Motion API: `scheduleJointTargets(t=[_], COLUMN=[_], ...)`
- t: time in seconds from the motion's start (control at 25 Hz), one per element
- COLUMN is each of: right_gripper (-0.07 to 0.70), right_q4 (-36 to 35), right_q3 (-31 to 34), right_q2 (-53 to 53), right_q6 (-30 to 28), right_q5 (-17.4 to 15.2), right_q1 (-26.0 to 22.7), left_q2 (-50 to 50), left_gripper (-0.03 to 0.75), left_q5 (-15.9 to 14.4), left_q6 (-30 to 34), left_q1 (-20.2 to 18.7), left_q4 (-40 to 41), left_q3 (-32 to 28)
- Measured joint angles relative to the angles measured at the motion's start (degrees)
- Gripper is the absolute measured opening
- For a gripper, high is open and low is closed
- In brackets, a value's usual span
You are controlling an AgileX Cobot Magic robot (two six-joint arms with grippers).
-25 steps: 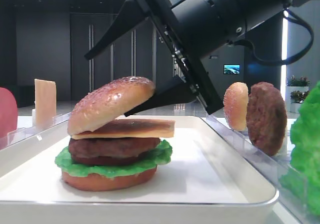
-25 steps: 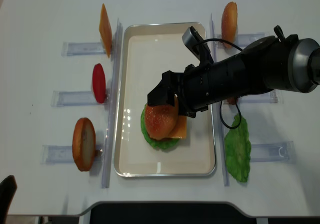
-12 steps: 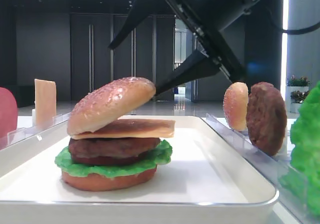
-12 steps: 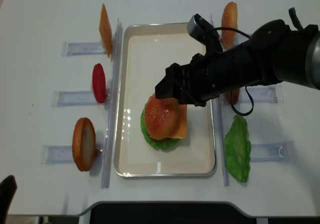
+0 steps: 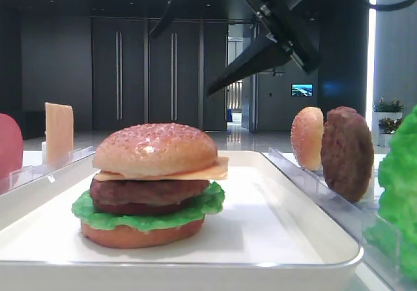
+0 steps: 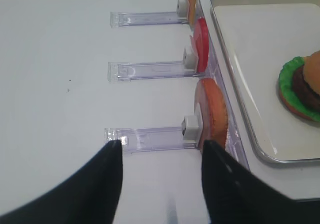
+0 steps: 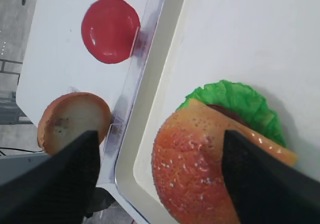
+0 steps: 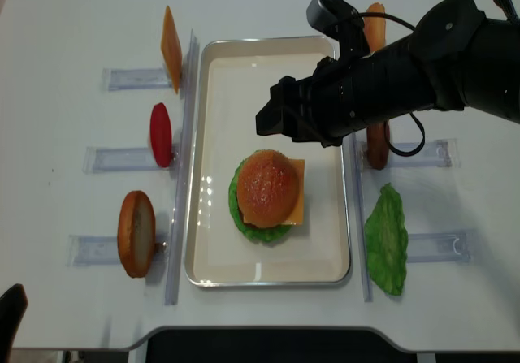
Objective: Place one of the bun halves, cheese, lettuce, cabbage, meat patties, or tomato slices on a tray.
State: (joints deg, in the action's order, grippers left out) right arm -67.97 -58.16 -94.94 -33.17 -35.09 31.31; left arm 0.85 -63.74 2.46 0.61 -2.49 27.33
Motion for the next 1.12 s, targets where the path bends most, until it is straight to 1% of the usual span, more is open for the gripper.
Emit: scheduleJointTargets(t=[0.04,0.08,0.12,0.16,0.24,0.32,0.4,0.48,0.68,0.76,0.88,0.96,1.12], right_gripper=[0.49,0.49,0.49,0.49,0.49,0.49,0.49,0.49,0.49,0.49,0.49,0.489,0.487], right_q4=[1.9,4.4,7.6,10.6,18.9,26.8,34.4,40.5,54.7,57.6,59.3,60.1,60.9], right_q3=[-0.5,-1.2,-1.9,-2.9,-4.7,-6.6,-8.7,-11.0,-16.8,-18.6,-20.6,-21.1,-21.1], right_q2=[0.4,0.7,1.2,1.6,2.2,2.7,3.0,3.2,3.3,3.4,3.4,3.4,3.4], right_q6=[1.6,3.3,5.8,8.9,15.4,22.4,27.6,32.3,40.7,42.4,42.8,42.3,38.8], right_q5=[0.0,-0.8,-0.7,-0.7,-1.1,-2.1,-3.9,-6.6,-13.7,-16.7,-20.2,-22.4,-25.6], right_q1=[0.0,0.0,0.0,0.0,0.0,0.0,0.0,0.0,-0.1,-0.9,-4.1,-7.4,-14.9], left_q2=[0.0,0.0,0.0,0.0,0.0,0.0,0.0,0.0,0.0,0.0,0.0,0.0,0.0], left_gripper=[0.391,0.391,0.391,0.391,0.391,0.391,0.391,0.391,0.391,0.391,0.391,0.391,0.391], left_q5=[0.0,0.0,0.0,0.0,0.0,0.0,0.0,0.0,0.0,0.0,0.0,0.0,0.0], left_q6=[0.0,-0.1,-0.1,-0.2,-0.2,-0.2,-0.2,-0.2,-0.2,-0.2,-0.2,-0.2,-0.2], left_q1=[0.0,0.0,0.0,0.0,0.0,0.0,0.0,0.0,0.0,0.0,0.0,0.0,0.0], left_q4=[0.0,0.0,0.0,0.0,0.0,0.0,0.0,0.0,0.0,0.0,0.0,0.0,0.0], left_q3=[0.0,0.0,0.0,0.0,0.0,0.0,0.0,0.0,0.0,0.0,0.0,0.0,0.0])
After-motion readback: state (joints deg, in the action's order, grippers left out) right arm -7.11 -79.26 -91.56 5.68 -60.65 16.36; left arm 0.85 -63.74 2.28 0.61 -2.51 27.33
